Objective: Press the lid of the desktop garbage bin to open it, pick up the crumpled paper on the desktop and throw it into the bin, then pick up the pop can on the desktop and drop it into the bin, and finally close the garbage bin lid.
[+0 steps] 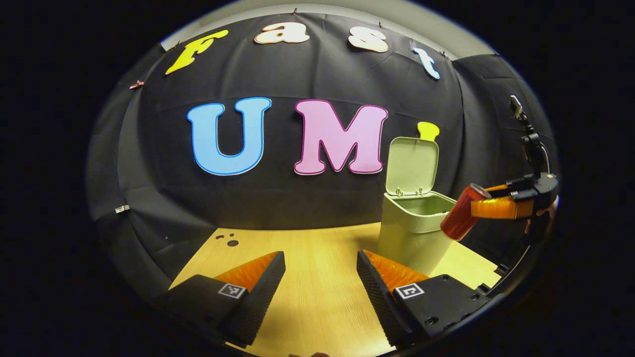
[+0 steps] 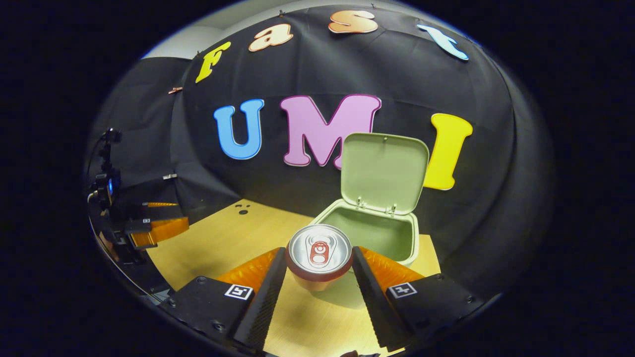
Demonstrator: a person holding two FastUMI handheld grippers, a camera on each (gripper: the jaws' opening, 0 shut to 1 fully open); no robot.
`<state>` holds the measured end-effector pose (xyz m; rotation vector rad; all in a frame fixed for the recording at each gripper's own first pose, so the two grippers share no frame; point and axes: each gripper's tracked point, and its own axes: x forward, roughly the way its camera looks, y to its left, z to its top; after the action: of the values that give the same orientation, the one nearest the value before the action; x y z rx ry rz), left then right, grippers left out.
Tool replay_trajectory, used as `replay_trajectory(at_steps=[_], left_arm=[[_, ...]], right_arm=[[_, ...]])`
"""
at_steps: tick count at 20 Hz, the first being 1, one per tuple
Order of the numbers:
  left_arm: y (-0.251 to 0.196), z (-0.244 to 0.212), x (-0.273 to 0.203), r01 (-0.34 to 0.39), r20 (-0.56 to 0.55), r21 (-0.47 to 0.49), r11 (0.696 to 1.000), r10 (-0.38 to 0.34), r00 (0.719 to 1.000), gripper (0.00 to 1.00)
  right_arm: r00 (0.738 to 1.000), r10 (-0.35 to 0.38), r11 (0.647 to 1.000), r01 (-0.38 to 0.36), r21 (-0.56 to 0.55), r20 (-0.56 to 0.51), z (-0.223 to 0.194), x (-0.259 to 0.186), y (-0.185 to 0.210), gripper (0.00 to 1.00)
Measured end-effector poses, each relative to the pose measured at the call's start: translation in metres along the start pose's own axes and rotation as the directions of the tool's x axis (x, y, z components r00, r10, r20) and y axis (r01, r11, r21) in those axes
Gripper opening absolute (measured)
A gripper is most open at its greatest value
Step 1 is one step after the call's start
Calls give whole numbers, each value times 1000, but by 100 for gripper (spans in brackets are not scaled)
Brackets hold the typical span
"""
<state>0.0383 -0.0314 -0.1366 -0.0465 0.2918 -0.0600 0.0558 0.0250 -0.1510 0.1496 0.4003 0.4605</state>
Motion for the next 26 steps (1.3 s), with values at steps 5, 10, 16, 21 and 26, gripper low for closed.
replay_trajectory(at_steps=[5, 10, 16, 21, 26], left_arm=[[2, 0, -1, 1, -3, 7, 1000, -1, 1000, 93], [6, -1, 1, -4, -10, 2, 1000, 4, 1000, 94], [6, -2, 6, -6, -11, 3, 1000, 6, 1000, 94], [4, -3, 9, 0, -17, 7, 1000, 0, 1000, 94], [2, -4, 12, 6, -21, 6, 1000, -6, 1000, 93]], right_arm=[[994, -77, 997, 78, -6, 74, 38, 15, -38, 83], [984, -157, 987, 159, -17, 88, 49, 34, -77, 83], [974, -228, 973, 228, -24, 11, 16, 52, -109, 83], [968, -242, 970, 241, -23, -64, -17, 57, -115, 83], [962, -247, 969, 247, -15, -113, -40, 64, -117, 83]])
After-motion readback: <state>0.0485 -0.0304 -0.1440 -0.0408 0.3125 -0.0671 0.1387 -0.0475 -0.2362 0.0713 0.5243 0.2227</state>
